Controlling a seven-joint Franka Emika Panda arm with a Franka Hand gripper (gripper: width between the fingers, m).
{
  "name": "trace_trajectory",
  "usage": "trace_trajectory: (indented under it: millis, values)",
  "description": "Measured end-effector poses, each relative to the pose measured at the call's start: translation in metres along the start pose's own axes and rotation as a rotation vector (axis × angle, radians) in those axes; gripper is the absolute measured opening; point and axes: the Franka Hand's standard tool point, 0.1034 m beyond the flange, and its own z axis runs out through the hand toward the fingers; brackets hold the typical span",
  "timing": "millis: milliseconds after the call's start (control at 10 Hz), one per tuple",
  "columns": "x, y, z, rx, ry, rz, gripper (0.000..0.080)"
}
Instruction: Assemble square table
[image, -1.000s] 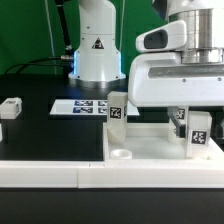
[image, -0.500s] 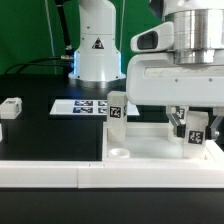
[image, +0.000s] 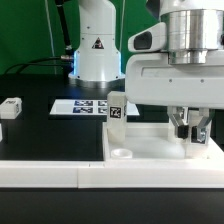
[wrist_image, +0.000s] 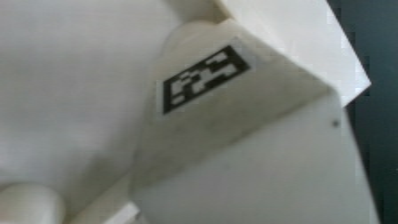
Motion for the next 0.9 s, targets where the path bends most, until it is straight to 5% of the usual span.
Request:
trace_trajectory:
  millis: [100,200,300,400,500,700,900]
  values:
    - [0.0,0.0,0.0,0.0,0.0,0.0,0.0134]
    - [0.003,-0.001,-0.003,0.005,0.002,-0.001,0.0309]
    - [0.017,-0.002,-0.019,0.037,0.009,-0.013,0.0491]
    - [0.034,0.0,-0.038,0.067,0.022,-0.018,0.0491]
    - [0.045,0.003,-0.05,0.077,0.027,-0.026,0.06]
    - [0.063,0.005,-0.069,0.095,0.032,-0.026,0.0639]
    - [0.059,0.005,-0.063,0.089,0.029,-0.03,0.0648]
